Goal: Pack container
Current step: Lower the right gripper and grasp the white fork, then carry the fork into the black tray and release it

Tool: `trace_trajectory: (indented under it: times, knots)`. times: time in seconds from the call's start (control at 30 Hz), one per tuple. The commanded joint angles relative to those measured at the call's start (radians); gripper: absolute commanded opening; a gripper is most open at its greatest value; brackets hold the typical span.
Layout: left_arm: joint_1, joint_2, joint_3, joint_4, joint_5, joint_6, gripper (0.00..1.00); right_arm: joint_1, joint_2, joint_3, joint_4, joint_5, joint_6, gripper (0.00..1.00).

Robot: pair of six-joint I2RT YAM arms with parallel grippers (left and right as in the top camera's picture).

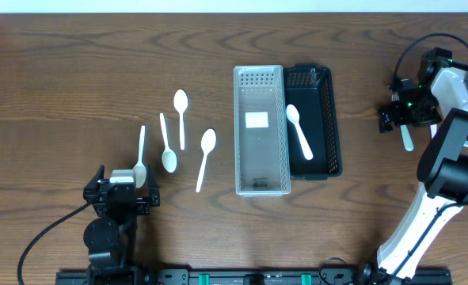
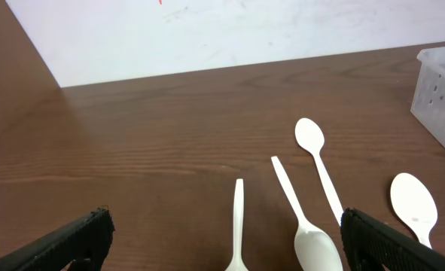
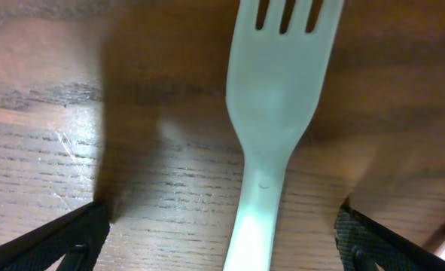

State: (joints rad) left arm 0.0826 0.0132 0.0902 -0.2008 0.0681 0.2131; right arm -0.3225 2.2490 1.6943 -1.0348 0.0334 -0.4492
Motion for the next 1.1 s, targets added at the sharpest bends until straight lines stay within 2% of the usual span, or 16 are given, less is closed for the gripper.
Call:
trace_trajectory:
  times: [0.0,0.17,0.3,0.33,0.47,0.63,0.67,0.87,1.07]
  knots:
    - [0.004,-0.002,-0.026,-0.006,0.003,-0.005,0.98,-0.007,0.055,-0.006,0.01,0.003,0.016,0.99]
    - [0.004,-0.002,-0.026,-0.006,0.003,-0.005,0.98,-0.007,0.055,-0.006,0.011,-0.01,0.019,0.98]
    - [0.004,-0.002,-0.026,-0.006,0.003,-0.005,0.98,-0.007,0.055,-0.006,0.011,-0.011,0.019,0.85]
    - [0.004,-0.002,-0.026,-0.006,0.003,-0.005,0.98,-0.007,0.055,-0.006,0.01,-0.011,0.019,0.78]
    - [0.004,-0.002,-0.026,-0.006,0.003,-0.005,0.98,-0.007,0.055,-0.006,0.01,-0.007,0.04,0.38]
    - [0.004,-0.002,-0.026,-0.006,0.003,-0.005,0.98,-0.005,0.055,-0.003,0.006,0.017,0.08,0.06]
    - [0.004,-0.002,-0.026,-0.006,0.003,-0.005,0.98,-0.005,0.055,0.004,-0.001,0.019,0.095,0.03]
    - [0.004,-0.002,-0.026,-0.006,0.002,-0.005,0.98,0.009,0.055,0.094,-0.079,0.019,0.127,0.01]
    - [0.004,-0.002,-0.026,-0.006,0.003,-0.005,0.98,0.053,0.055,0.405,-0.292,0.009,0.215,0.03]
